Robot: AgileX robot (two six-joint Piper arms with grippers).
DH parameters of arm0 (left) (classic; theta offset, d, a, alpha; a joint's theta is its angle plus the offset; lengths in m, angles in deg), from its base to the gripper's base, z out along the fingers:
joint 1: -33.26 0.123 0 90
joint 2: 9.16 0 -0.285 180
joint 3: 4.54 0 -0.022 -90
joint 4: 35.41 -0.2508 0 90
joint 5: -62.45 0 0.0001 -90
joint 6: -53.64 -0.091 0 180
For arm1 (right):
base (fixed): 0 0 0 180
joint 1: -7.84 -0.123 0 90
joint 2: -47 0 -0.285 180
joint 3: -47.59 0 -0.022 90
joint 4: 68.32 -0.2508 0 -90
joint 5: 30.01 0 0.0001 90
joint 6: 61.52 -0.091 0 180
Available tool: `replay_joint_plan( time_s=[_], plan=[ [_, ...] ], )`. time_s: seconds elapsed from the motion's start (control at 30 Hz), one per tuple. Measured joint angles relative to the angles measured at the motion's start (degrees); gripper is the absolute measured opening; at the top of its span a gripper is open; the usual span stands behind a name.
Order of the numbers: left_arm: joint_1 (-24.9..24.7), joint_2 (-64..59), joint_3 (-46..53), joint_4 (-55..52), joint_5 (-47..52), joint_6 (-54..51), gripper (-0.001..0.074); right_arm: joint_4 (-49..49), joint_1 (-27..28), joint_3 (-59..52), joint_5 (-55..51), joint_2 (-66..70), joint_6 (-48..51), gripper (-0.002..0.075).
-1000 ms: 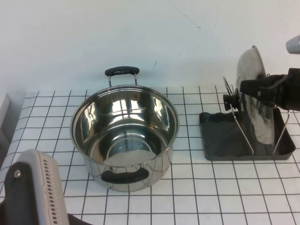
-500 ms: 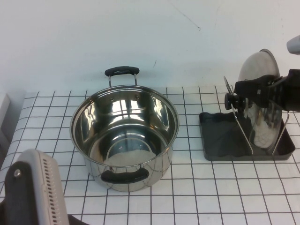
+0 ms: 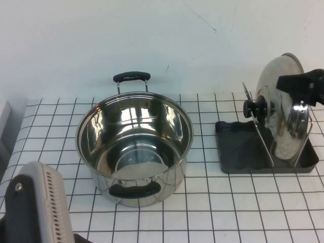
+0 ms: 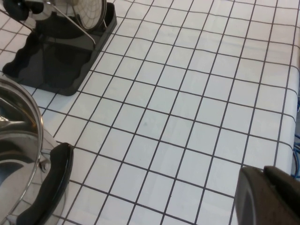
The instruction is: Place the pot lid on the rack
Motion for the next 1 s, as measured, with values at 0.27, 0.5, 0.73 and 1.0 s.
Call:
replay_joint_plan(
  time_s=[0.27, 0.5, 0.73, 1.0],
  plan=[
    [0.0, 0.0, 0.0, 0.0, 0.1, 0.1, -0.0001, 0.9, 7.3, 0.1, -6.6, -2.9, -0.7, 0.0481],
    [0.0, 0.0, 0.0, -17.1, -3.5, 13.7, -0.0001, 3.7, 15.4, 3.3, -21.7, -8.5, -0.4, 0.035],
    [0.0, 0.0, 0.0, -40.7, -0.4, 44.2, -0.0001, 28.9, 16.6, 9.8, -25.4, -15.8, -5.3, 0.0037],
    [0.0, 0.1, 0.0, -46.1, 9.4, 60.8, -0.0001, 64.4, 1.6, 10.4, -16.4, -24.5, -22.3, 0.0008]
  ],
)
